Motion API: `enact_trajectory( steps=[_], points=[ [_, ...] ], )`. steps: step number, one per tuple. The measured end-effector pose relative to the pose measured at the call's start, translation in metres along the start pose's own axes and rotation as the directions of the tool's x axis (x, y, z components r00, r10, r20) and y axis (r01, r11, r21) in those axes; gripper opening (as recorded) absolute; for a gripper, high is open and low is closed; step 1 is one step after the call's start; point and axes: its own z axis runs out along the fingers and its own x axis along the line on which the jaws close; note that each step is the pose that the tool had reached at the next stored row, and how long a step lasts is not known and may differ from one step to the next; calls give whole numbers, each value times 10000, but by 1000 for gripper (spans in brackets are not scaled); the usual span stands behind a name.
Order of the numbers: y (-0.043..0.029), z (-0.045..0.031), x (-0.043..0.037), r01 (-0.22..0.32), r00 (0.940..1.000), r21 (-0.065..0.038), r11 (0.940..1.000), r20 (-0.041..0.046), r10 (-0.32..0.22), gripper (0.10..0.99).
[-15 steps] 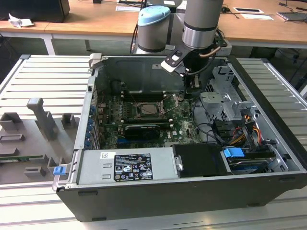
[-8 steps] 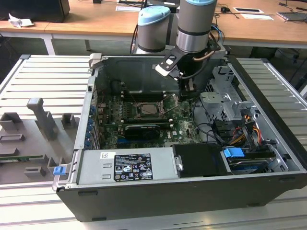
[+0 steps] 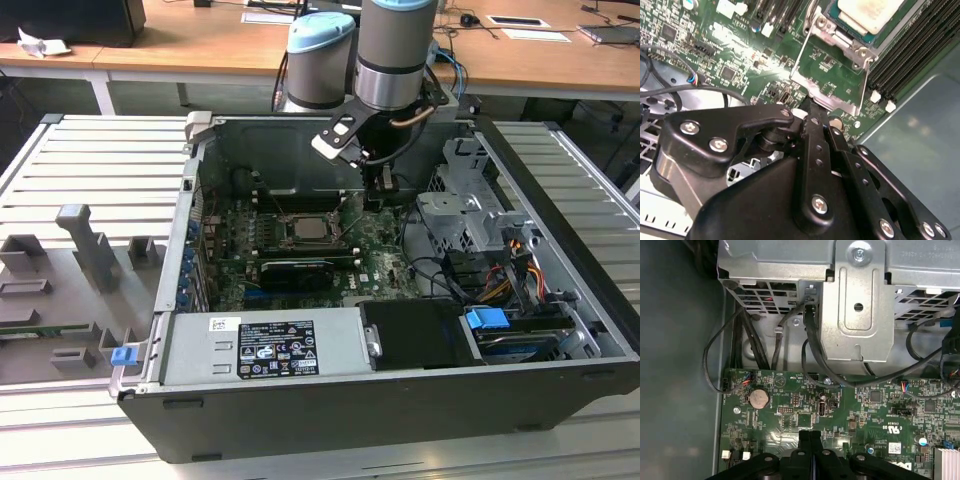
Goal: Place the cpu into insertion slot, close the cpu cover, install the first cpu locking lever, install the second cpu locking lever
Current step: 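Close the cpu cover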
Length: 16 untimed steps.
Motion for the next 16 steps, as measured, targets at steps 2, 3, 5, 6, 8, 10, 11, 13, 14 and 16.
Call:
enact_trajectory(
  steps=[2, 3, 5, 6, 8, 10, 11, 13, 14, 16],
  points=[
    [-7, 0, 0, 0, 10000, 0, 10000, 0, 0, 106],
    [-13, 0, 1, 1, 10000, 0, 10000, -1, -1, 106],
    [-34, -1, 2, 0, 10000, -1, 10000, 0, 0, 106],
    [-49, -2, 2, 0, 10000, 0, 10000, 0, 0, 106],
    [-77, -4, 3, 1, 10000, 0, 10000, 0, -1, 106],
    [-98, -4, 5, 0, 10000, -1, 10000, 0, 0, 106],
    [-111, -5, 5, 0, 10000, -1, 10000, -1, 0, 106],
    [-132, -6, 6, 0, 10000, 0, 10000, 0, 0, 106],
    [-141, -6, 6, 0, 10000, -1, 10000, 0, 0, 106],
    [-167, -6, 8, 1, 10000, 0, 10000, 0, -1, 106]
  ],
)
